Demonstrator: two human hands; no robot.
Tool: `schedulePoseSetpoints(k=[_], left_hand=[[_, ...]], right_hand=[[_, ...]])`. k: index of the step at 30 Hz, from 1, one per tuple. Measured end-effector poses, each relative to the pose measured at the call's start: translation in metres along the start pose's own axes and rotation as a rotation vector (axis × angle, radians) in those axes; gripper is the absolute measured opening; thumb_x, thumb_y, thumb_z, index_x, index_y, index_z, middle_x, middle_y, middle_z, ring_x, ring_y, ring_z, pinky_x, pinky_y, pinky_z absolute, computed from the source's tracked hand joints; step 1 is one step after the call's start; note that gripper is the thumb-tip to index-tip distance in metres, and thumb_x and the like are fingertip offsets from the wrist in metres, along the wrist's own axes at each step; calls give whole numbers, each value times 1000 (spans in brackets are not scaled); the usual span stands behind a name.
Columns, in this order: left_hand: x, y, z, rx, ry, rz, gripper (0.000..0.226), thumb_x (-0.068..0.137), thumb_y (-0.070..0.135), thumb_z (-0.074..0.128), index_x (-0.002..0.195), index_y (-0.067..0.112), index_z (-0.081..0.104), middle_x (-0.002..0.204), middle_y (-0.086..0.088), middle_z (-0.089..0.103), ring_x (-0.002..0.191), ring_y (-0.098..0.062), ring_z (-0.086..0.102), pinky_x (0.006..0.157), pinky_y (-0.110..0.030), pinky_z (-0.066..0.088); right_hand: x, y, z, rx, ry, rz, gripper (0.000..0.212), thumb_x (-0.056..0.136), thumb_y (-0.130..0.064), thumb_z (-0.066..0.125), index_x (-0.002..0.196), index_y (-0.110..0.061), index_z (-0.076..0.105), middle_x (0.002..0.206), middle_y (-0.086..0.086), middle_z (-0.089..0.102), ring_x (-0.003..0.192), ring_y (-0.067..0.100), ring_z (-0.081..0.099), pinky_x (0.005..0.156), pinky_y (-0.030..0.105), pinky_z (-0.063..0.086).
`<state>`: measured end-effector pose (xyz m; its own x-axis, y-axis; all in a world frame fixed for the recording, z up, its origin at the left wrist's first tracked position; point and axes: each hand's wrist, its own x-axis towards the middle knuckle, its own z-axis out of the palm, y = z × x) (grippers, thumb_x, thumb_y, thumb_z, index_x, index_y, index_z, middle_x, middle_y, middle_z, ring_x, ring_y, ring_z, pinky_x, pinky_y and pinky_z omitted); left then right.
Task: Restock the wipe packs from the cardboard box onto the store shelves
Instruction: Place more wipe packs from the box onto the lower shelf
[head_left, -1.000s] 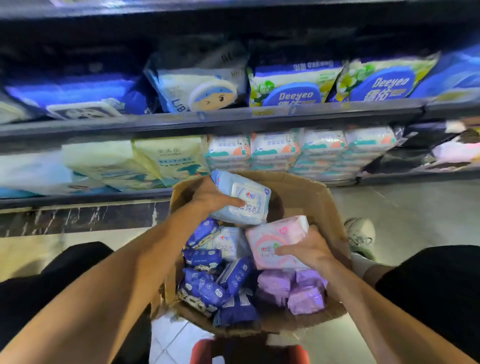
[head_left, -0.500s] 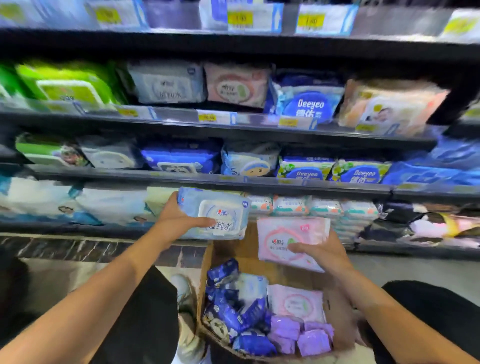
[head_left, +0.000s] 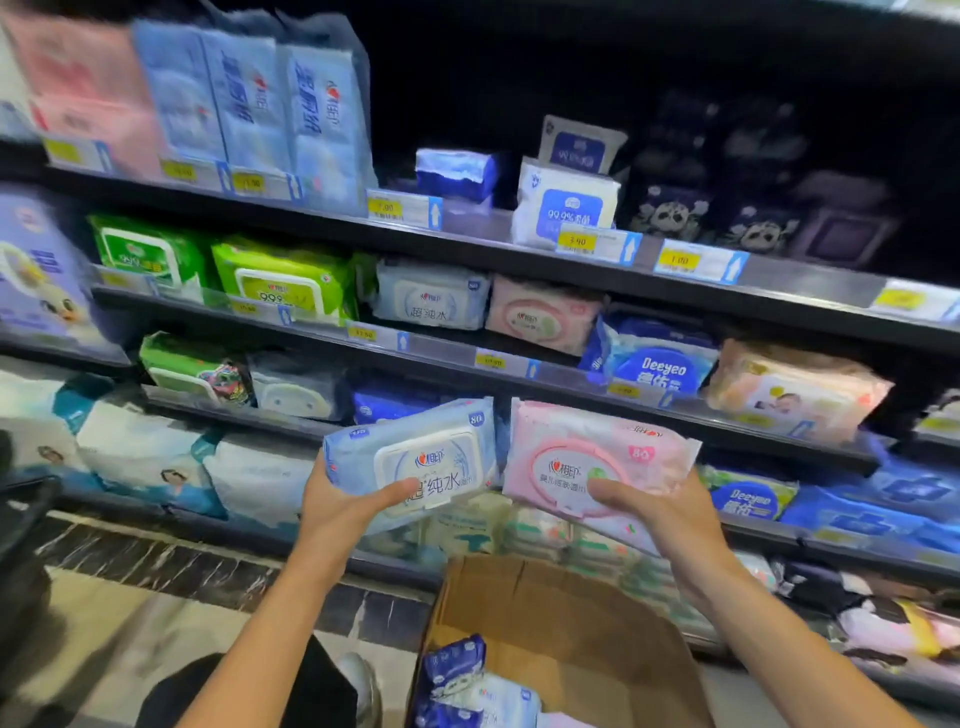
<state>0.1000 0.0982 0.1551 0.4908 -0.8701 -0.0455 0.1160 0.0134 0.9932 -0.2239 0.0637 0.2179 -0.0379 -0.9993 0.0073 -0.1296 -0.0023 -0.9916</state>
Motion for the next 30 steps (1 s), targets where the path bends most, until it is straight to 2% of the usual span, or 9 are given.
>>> schedulePoseSetpoints(k=[6, 8, 13, 16, 18, 22, 25, 27, 30], left_hand=[[17, 17, -2, -137, 89, 12, 98, 33, 35, 100, 122, 22, 61, 111, 2, 73, 102, -16, 71, 90, -43, 58], [22, 19, 0, -197, 111, 11, 90, 43, 24, 100, 124, 20, 61, 111, 2, 73, 99, -12, 72, 88, -39, 59], [31, 24, 6, -310, 150, 33, 65, 65, 3, 89, 120, 21, 59, 102, 9, 71, 81, 5, 70, 63, -13, 56], [35, 24, 9, -355, 143, 35, 67, 66, 2, 88, 125, 15, 59, 108, 2, 72, 88, -1, 72, 65, -14, 56], [38, 23, 9, -377, 129, 37, 68, 67, 1, 87, 127, 14, 59, 109, 1, 73, 91, -5, 72, 67, -17, 57], [41, 22, 11, -402, 123, 38, 67, 66, 3, 87, 126, 16, 60, 109, 2, 74, 93, -5, 72, 68, -19, 58], [43, 20, 13, -419, 104, 18, 71, 61, 8, 89, 126, 14, 61, 109, 0, 75, 96, -9, 73, 69, -21, 59], [44, 18, 13, -435, 102, -5, 76, 55, 14, 89, 126, 12, 63, 109, -2, 76, 98, -14, 73, 72, -24, 60], [46, 18, 13, -429, 100, -2, 77, 54, 15, 89, 126, 14, 62, 111, -1, 75, 101, -15, 73, 75, -24, 60]], right_hand=[[29, -50, 28, 83, -19, -103, 56, 66, -14, 90, 117, -15, 68, 107, 2, 77, 99, 22, 74, 89, 37, 55], [43, -61, 38, 143, -8, -66, 54, 67, -15, 89, 117, -13, 69, 107, 4, 77, 99, 24, 74, 88, 38, 56], [78, -76, 63, 313, 46, 131, 67, 58, -24, 93, 119, -8, 68, 103, 6, 77, 95, 22, 75, 83, 38, 59], [93, -84, 73, 410, -38, 285, 49, 74, -32, 84, 117, -14, 69, 105, 9, 77, 94, 24, 73, 93, 43, 56], [101, -90, 79, 473, -49, 344, 39, 81, -36, 78, 113, -16, 69, 101, 10, 77, 88, 24, 73, 90, 41, 57], [124, -104, 90, 445, -31, 286, 35, 84, -37, 76, 112, -19, 67, 92, 6, 78, 76, 21, 74, 77, 40, 61], [144, -106, 96, 413, 8, 289, 36, 80, -30, 82, 111, -17, 69, 98, 8, 77, 86, 23, 74, 88, 47, 58], [156, -103, 101, 377, 37, 281, 53, 69, -28, 90, 115, -13, 69, 107, 9, 76, 94, 24, 74, 88, 47, 59], [180, -91, 98, 308, 97, 188, 103, 35, -33, 102, 126, -9, 61, 106, 10, 76, 88, 25, 76, 79, 46, 62]])
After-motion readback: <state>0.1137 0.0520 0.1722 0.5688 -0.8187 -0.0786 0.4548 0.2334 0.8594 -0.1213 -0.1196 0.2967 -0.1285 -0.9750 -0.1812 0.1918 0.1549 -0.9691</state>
